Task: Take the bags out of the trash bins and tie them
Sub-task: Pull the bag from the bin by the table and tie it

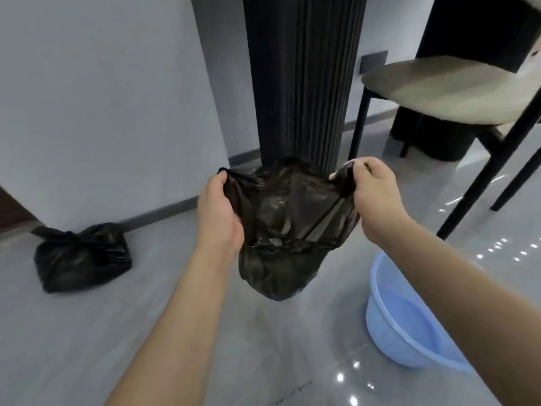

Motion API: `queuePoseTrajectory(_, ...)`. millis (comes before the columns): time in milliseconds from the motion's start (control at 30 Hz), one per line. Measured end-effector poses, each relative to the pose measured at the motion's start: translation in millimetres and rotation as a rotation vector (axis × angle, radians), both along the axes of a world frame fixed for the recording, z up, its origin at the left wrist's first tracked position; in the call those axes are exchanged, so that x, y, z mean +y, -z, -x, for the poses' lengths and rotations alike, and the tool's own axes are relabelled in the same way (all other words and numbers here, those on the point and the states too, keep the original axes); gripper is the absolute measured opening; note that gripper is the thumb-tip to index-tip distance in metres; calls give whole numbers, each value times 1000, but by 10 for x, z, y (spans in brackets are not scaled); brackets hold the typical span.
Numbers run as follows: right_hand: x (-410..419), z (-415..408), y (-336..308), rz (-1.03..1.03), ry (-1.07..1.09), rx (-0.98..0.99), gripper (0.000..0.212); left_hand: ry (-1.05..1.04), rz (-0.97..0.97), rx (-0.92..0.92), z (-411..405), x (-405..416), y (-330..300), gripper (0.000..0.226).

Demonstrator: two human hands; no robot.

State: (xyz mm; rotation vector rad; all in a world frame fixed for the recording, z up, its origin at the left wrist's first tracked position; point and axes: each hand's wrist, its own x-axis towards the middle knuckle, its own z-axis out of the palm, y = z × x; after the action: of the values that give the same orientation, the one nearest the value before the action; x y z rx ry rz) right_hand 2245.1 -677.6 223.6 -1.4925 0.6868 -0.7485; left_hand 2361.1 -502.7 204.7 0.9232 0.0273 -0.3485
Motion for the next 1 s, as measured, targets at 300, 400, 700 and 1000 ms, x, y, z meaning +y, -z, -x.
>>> queuePoseTrajectory(300, -366, -79, 941, 250, 96, 470, 25, -331, -893, -217, -382, 650, 1106, 23)
queuePoseTrajectory(400, -530, -68, 869, 120, 89, 509, 29, -456, -1253, -222, -519, 895, 1059, 21)
queuePoseTrajectory(700, -385, -2, 685, 44, -23, 399, 41, 430, -1567, -1380, 41, -402, 947, 132)
queuePoseTrajectory(1000, -516, 179, 275, 68, -82, 496, 29, 740, -1533, -1188, -399, -547, 970, 14)
